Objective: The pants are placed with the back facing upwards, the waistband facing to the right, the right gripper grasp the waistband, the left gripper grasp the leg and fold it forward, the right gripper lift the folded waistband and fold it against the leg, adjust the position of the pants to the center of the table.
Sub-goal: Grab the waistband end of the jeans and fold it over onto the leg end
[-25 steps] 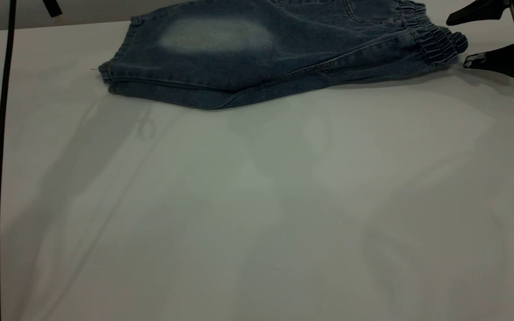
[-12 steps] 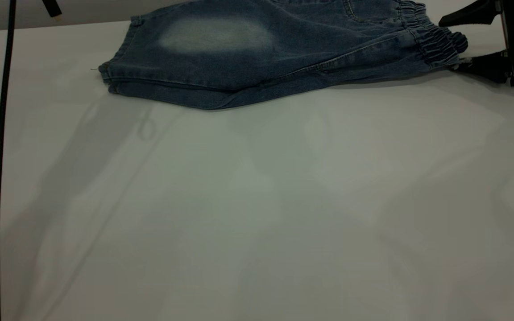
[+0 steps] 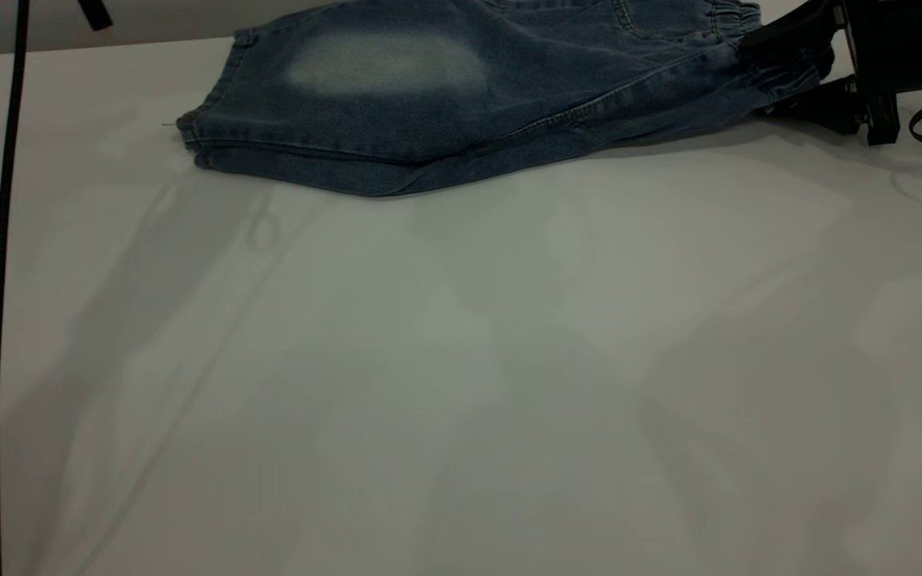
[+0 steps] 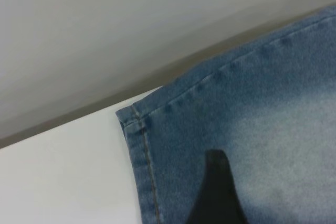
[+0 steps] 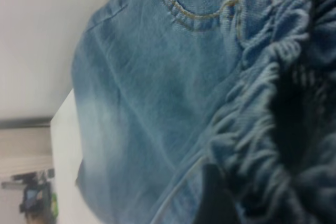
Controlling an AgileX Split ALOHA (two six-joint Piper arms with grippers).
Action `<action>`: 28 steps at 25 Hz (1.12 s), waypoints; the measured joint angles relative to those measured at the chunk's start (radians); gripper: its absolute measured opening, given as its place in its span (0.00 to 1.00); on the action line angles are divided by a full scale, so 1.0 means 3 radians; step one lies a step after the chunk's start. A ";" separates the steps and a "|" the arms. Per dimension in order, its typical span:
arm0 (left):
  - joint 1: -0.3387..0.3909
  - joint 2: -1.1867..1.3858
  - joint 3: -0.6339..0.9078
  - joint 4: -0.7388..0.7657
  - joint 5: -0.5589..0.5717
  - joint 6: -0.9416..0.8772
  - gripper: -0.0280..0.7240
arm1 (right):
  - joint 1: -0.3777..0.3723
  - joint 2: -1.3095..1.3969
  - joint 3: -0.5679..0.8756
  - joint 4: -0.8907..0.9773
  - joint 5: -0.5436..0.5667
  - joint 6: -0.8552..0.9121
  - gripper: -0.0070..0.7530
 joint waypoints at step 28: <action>-0.0435 0.0771 -0.1989 -0.0351 0.2326 0.0000 0.69 | 0.0109 -0.0032 0.0000 -0.0191 -0.0053 -0.0129 0.13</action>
